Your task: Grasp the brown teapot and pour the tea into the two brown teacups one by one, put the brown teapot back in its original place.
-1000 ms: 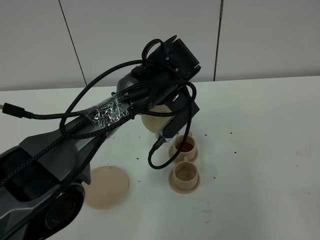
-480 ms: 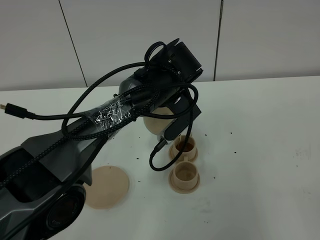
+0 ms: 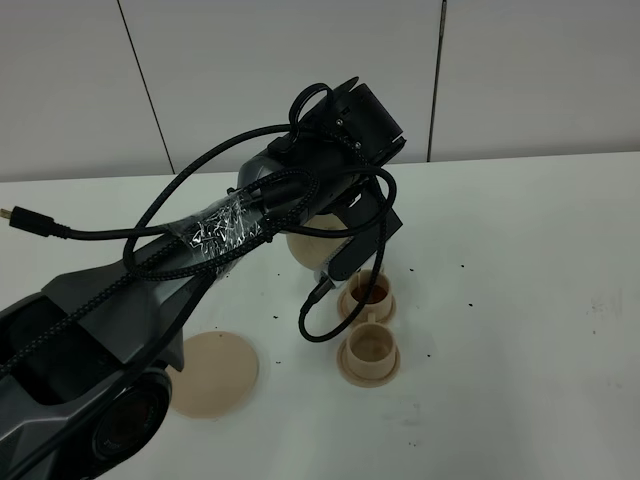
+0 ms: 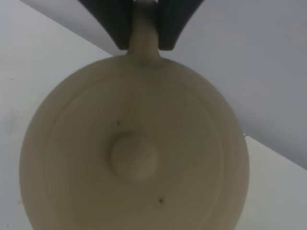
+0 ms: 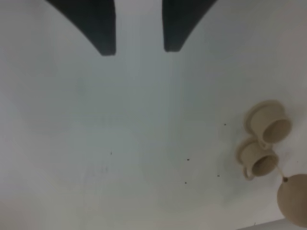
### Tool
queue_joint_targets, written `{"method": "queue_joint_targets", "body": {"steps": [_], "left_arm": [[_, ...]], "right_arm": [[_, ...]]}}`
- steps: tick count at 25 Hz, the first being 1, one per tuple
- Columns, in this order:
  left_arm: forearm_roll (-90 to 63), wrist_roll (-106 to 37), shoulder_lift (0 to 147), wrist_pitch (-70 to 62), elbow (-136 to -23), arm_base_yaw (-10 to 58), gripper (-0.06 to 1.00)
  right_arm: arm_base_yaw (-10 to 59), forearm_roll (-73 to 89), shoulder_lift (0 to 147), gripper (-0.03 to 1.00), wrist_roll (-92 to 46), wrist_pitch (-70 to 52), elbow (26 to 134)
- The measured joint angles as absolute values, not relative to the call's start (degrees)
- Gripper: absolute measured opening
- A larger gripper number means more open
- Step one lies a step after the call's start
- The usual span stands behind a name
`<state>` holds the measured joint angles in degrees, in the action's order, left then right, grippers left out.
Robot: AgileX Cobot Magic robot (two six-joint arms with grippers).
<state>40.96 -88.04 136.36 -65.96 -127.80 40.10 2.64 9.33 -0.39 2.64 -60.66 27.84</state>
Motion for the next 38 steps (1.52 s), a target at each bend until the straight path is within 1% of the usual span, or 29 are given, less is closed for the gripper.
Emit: {"method": "queue_joint_targets", "body": {"steps": [38], "left_arm": [[40.65,-88.04,136.36,-66.01,-127.76,40.10,0.17]], "right_arm": [[2.64,9.27,-0.39,0.24,2.64,-60.66,27.84]]}}
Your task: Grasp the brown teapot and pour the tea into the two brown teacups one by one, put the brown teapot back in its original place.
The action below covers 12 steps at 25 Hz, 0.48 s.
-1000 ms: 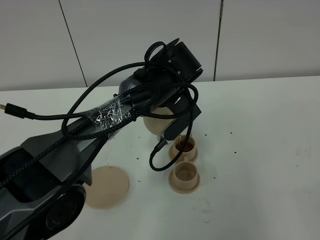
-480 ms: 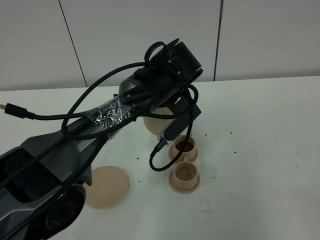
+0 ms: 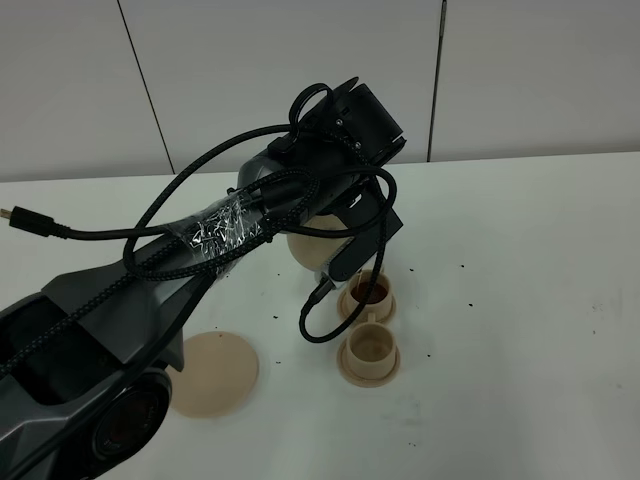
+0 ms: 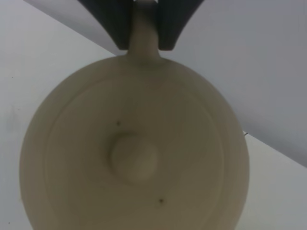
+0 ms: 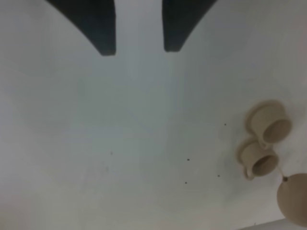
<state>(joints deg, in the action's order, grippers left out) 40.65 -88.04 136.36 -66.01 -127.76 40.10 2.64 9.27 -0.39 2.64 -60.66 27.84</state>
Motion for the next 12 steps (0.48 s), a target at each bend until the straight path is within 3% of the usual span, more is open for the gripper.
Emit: {"method": "queue_joint_targets", "body": {"steps": [12], "left_arm": [[40.13,-88.04,136.36,-66.06,-127.76,40.10,0.17]], "right_arm": [[2.64,9.22,-0.39,0.24,2.64,-60.66,27.84]]}}
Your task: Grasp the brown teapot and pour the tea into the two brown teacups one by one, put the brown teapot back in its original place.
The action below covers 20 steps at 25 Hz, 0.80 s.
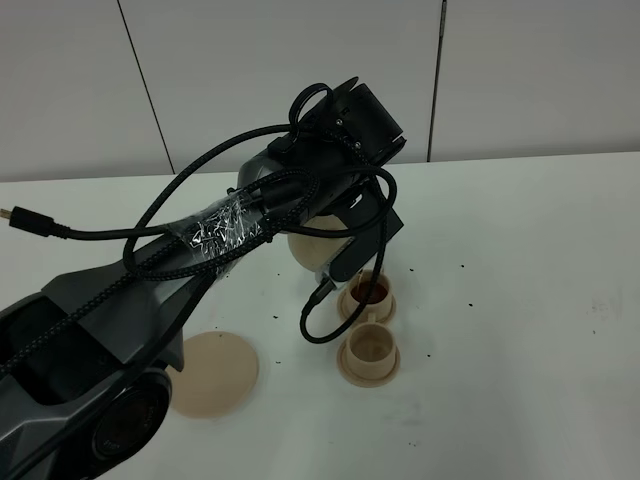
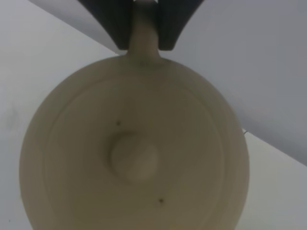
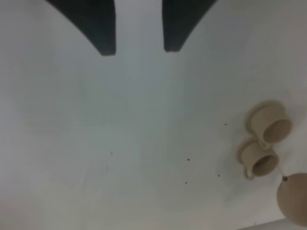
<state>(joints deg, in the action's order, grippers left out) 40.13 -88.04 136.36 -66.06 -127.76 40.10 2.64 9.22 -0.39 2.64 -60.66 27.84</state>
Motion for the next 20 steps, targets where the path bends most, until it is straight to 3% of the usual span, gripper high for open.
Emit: {"method": "queue_joint_targets", "body": {"steps": [20], "left_arm": [[39.46,-88.04,136.36,-66.20,-127.76,40.10,0.17]], "right_arm": [[2.64,9.17,-0.39,0.24,2.64,-60.66,27.84]]}}
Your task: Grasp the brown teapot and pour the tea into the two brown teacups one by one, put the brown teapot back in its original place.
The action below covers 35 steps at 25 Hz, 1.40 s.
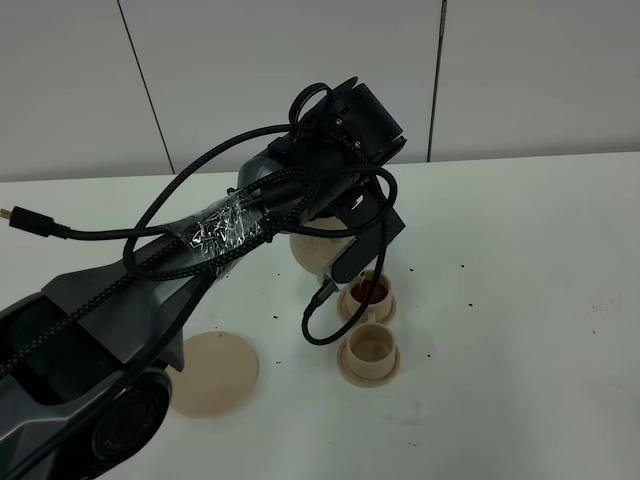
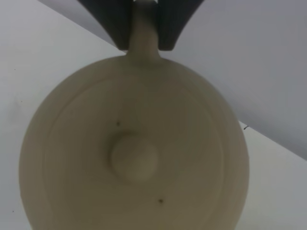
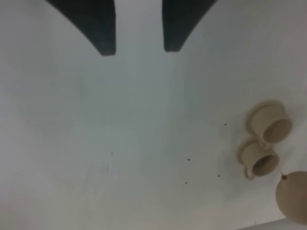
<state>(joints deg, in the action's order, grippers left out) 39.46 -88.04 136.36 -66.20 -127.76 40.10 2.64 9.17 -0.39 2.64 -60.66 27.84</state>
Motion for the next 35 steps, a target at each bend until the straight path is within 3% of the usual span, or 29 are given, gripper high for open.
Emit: {"method": "queue_joint_targets", "body": {"steps": [35], "left_arm": [[39.46,-87.63,136.36,-66.20,-127.76,40.10,0.17]], "right_arm": [[2.64,9.17,-0.39,0.24,2.64,-60.66,27.84]]}}
